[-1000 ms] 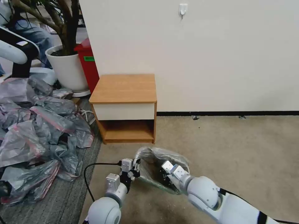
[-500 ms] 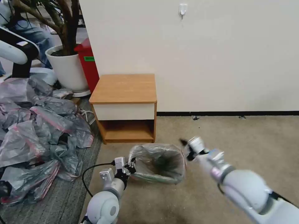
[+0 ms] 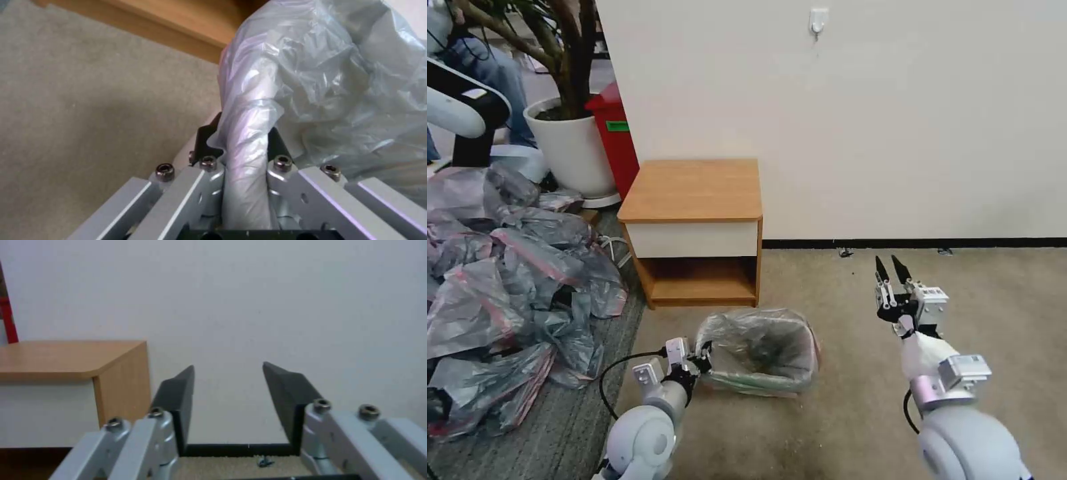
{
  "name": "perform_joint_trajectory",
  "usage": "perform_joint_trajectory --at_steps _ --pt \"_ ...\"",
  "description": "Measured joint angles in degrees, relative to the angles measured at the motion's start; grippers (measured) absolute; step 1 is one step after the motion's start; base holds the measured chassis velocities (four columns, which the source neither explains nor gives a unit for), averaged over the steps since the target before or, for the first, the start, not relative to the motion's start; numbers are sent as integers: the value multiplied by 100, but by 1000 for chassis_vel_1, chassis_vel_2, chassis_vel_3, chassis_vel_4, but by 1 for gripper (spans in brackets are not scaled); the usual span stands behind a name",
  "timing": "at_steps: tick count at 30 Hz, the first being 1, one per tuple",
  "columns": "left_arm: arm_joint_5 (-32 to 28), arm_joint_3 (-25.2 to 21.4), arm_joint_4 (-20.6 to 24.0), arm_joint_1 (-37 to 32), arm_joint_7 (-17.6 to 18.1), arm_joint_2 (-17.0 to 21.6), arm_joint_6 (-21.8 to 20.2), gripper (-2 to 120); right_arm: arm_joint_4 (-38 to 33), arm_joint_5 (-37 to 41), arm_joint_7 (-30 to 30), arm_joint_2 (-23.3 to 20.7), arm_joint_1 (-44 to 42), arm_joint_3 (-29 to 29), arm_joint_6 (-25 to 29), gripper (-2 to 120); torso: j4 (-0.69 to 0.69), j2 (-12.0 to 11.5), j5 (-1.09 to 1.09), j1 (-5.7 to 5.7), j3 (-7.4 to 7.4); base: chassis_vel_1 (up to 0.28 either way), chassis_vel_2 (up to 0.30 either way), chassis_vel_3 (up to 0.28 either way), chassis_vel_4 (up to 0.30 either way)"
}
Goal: Pick up the garbage bag from the table and place it over the trash can.
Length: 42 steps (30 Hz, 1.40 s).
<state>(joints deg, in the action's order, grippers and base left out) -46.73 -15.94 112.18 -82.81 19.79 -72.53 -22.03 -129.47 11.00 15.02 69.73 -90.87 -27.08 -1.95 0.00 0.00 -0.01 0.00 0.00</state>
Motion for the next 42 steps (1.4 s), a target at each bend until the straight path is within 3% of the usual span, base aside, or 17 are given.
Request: perform_joint_trajectory --at_steps 5,10,15,18,30,32,37,41,42 --pt "-308 -50 9 12 388 17 -217 7 15 -34 7 85 -25 24 0 64 2 1 2 0 -1 0 0 0 0" --pt "-343 -72 9 17 488 29 -280 10 56 -51 6 99 -50 42 5 79 2 1 3 0 -1 0 0 0 0" --pt "-346 -69 33 23 492 51 -295 26 114 -82 0 122 -70 64 41 96 0 0 0 0 0 0 0 0 0" --pt "-346 -52 61 54 481 56 -307 42 146 -84 -4 125 -59 74 45 106 -1 0 -2 0 1 0 0 0 0" --pt "-131 -78 94 87 19 80 100 84 246 -96 -12 163 -5 110 94 113 0 0 1 0 0 0 0 0 0" --pt "-71 -88 94 77 -51 81 155 87 247 -96 -8 164 -2 108 100 112 -1 0 1 0 0 0 0 0 0" --pt "297 -184 137 -36 -509 93 572 89 232 138 -90 183 -6 75 267 107 0 0 1 1 0 0 0 0 0" --pt "1086 -463 280 -273 -1351 144 1375 97 209 361 -634 280 -133 -95 959 100 0 0 1 0 0 0 0 0 0" --pt "1086 -463 280 -273 -1351 144 1375 97 209 361 -634 280 -133 -95 959 100 0 0 1 0 0 0 0 0 0"
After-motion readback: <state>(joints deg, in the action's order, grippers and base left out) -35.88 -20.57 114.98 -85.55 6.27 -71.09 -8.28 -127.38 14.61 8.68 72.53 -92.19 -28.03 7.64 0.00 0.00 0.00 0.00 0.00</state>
